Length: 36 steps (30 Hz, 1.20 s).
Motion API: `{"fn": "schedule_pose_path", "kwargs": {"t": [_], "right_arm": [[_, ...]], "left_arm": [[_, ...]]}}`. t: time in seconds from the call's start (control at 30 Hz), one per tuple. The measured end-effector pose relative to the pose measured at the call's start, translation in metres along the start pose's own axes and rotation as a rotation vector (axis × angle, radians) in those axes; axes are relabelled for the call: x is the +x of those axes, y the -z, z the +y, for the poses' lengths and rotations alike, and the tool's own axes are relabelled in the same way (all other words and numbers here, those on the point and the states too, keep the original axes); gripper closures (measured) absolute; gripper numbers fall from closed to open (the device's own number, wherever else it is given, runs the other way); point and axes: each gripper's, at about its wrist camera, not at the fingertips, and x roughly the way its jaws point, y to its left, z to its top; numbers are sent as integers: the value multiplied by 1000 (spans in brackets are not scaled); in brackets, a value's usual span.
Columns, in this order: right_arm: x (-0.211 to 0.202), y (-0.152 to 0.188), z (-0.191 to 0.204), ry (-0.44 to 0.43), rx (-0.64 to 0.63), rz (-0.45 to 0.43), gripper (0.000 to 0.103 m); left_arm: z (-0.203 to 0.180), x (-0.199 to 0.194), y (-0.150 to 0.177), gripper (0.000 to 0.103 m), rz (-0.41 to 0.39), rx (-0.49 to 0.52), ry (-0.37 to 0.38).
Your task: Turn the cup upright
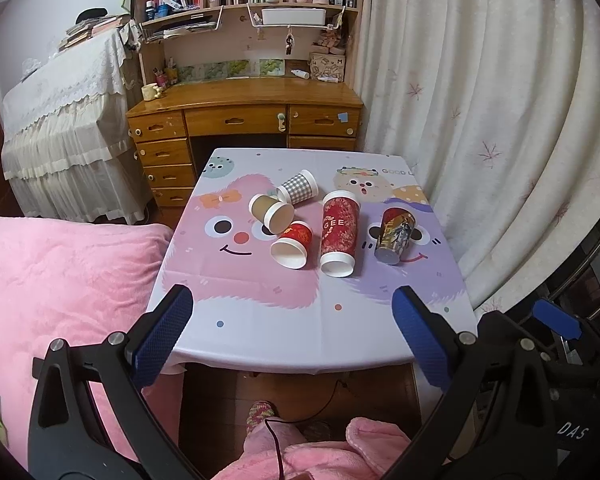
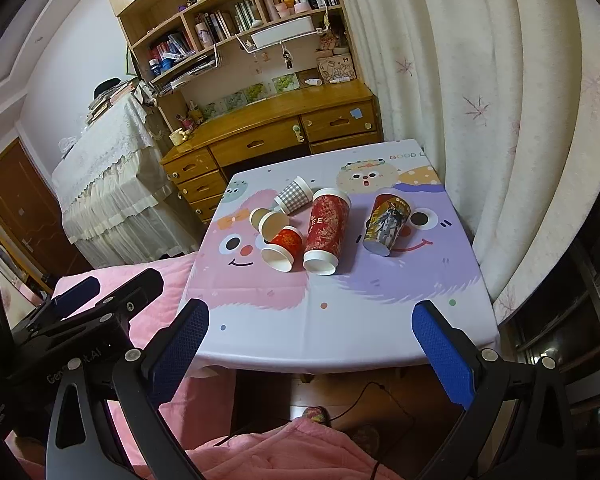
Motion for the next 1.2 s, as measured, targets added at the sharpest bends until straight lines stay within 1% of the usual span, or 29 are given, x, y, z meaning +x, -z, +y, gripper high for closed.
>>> {"fn": "schedule_pose_path", "kwargs": {"t": [0.4, 0.57, 0.7, 0.8, 1.0, 1.1, 1.2], "right_arm": [[-1, 0, 3, 6, 4, -2, 0], [-6, 3, 2, 3, 3, 4, 0], [-6, 4, 5, -1, 0, 8, 0], [-5, 7, 5, -12, 7, 26, 0], [6, 3, 1, -37, 39, 49, 0], [14, -2, -3, -51, 63, 52, 0], [29, -8, -6, -73, 83, 56, 0]], "left_arm": [[-6, 0, 17, 4, 16, -31, -2], [-9, -1, 20, 4, 27, -26, -12], [-8, 0, 17, 4, 43, -24, -26], [-6, 2, 17, 4, 56, -30, -27], [-5, 7, 14, 4, 72, -27, -9], [-3, 9, 13, 4, 74, -9, -12], [2, 14, 14, 5, 82, 6, -31]]}}
